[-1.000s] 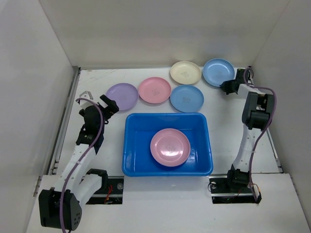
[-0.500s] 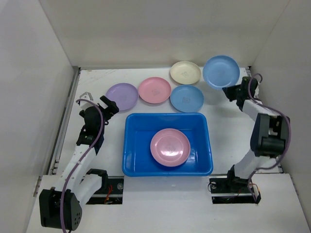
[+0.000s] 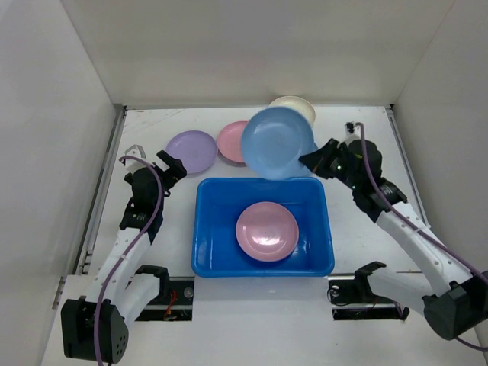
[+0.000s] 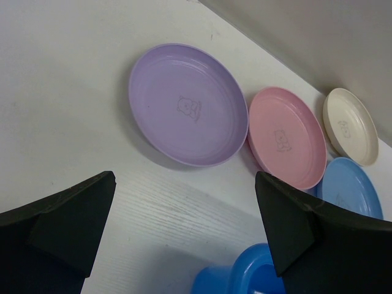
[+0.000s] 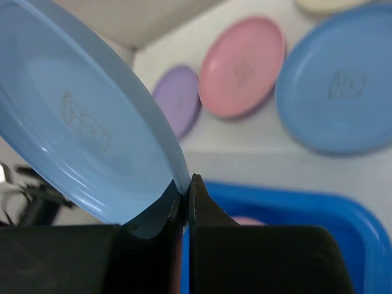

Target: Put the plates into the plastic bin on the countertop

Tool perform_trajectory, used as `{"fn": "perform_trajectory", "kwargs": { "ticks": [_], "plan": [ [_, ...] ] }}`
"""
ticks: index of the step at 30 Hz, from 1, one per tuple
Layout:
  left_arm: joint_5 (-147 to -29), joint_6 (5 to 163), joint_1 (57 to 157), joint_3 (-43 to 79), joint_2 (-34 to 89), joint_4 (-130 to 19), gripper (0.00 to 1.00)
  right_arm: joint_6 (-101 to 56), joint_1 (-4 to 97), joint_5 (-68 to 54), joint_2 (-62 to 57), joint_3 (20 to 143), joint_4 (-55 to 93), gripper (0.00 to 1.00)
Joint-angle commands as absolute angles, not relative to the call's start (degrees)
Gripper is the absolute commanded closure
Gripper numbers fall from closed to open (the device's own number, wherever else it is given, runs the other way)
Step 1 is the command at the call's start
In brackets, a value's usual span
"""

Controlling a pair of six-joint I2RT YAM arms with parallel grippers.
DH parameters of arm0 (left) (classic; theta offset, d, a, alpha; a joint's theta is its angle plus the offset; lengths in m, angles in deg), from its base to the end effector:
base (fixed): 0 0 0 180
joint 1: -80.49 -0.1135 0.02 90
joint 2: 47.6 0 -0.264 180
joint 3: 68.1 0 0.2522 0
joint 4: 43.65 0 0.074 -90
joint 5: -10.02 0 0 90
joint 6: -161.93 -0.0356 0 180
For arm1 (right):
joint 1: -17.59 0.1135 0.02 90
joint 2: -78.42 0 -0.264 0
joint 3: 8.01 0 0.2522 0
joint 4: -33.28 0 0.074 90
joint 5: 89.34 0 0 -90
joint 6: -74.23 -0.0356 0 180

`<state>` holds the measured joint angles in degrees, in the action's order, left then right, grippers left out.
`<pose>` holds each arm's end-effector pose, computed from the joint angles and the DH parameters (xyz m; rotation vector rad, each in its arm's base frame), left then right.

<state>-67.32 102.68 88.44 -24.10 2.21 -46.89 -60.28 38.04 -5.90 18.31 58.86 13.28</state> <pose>0.2070 -0.0210 0.2725 -0.5016 1.6605 -0.3075 0.2285 0.0895 0.3470 0.3106 1.8700 0.8970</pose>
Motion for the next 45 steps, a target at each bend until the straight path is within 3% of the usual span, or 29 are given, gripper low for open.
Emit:
{"fn": "perform_trajectory", "kwargs": {
  "ticks": [1, 12, 28, 40, 45],
  "plan": [
    [-67.3, 102.9, 88.8, -24.6, 0.9, -44.6, 0.00, -51.5, 43.5, -1.5, 21.4, 57.7, -0.7, 0.99],
    [-67.3, 102.7, 88.9, -24.6, 0.9, -44.6, 0.00, -47.8, 57.1, 7.4, 26.0, 56.2, -20.5, 0.97],
    [-67.3, 102.7, 88.9, -24.7, 0.9, -44.4, 0.00, -48.7, 62.2, 10.2, 17.9, 52.1, -17.0, 0.94],
    [-67.3, 103.0, 88.9, -24.8, 1.1, -44.3, 0.00, -48.6, 63.8, 11.3, 14.4, 50.8, -14.1, 0.86],
    [-67.3, 103.0, 88.9, -24.9, 1.2, -44.2, 0.00, -48.6, 66.5, 12.1, 13.9, 52.1, -14.7, 0.70]
  ]
}}
